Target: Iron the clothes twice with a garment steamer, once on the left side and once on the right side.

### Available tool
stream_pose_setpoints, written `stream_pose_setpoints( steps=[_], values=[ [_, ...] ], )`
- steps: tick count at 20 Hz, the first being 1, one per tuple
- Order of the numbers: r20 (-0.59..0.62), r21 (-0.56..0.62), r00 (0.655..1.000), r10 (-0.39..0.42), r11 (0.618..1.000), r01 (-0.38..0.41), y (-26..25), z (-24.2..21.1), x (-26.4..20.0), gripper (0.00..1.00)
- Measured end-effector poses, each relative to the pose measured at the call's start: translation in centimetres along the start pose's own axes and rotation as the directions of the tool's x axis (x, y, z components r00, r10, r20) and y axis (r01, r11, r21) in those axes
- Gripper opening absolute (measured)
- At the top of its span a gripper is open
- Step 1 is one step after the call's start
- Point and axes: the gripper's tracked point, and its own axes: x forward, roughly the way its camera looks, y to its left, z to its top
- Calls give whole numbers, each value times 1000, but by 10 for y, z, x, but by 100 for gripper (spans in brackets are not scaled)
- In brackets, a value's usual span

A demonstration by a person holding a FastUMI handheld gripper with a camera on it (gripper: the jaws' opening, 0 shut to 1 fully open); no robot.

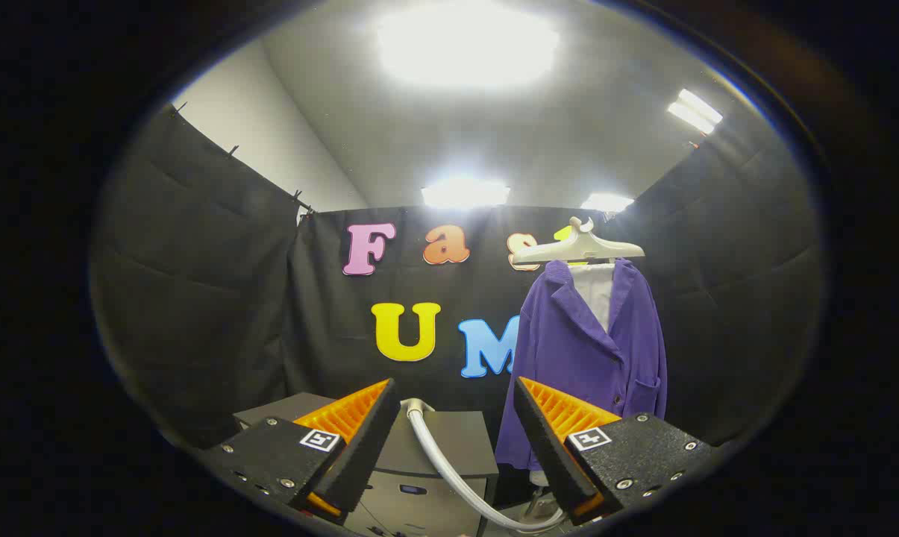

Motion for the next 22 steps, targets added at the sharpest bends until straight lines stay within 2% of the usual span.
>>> stream_pose_setpoints(
  steps=[12,17,22],
  values=[
    [-72,-27,997,-39,999,38,-16,-34,9,95],
    [-102,-54,995,-20,998,14,-24,-41,-1,94],
    [-118,-55,991,65,996,-72,-17,-35,-21,95]
  ],
)
